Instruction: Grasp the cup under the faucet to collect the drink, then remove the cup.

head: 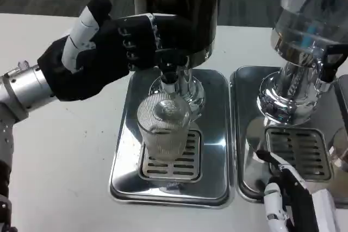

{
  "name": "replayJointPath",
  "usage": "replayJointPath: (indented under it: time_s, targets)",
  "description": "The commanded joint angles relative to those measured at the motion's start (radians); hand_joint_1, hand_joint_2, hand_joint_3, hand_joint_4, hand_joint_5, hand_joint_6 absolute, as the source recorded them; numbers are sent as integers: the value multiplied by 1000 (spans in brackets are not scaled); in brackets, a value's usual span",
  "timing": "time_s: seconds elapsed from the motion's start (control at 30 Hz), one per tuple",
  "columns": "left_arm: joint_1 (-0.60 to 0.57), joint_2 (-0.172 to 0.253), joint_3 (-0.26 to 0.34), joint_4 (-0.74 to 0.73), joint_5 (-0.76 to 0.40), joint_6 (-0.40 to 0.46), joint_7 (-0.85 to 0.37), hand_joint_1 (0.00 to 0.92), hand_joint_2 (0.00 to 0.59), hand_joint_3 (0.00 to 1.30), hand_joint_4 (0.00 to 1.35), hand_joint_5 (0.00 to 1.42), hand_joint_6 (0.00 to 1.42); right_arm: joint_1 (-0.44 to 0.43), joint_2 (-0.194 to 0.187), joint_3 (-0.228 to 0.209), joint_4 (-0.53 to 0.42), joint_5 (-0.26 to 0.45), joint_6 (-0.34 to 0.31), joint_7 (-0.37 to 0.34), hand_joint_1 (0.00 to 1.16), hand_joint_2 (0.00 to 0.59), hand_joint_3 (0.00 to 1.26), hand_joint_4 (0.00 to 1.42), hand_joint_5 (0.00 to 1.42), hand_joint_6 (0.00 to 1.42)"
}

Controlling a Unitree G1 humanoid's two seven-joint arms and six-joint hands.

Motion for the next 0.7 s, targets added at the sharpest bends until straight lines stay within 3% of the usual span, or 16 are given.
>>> replayJointPath:
  time_s: [0.03,0.33,0.7]
  targets:
    - [20,-17,-19,14,21,-19,1,0,122,321,198,147,219,4,1,-7,4,11,-17,-8,0,576,260,173,108,48]
    - [49,-36,-28,6,18,-52,4,0,122,322,206,145,219,8,-1,-8,1,19,-14,-7,0,576,260,176,109,48]
    - [72,-35,-45,-8,44,-168,32,0,126,323,200,144,219,15,-8,-12,-8,20,-12,-2,0,575,260,187,121,48]
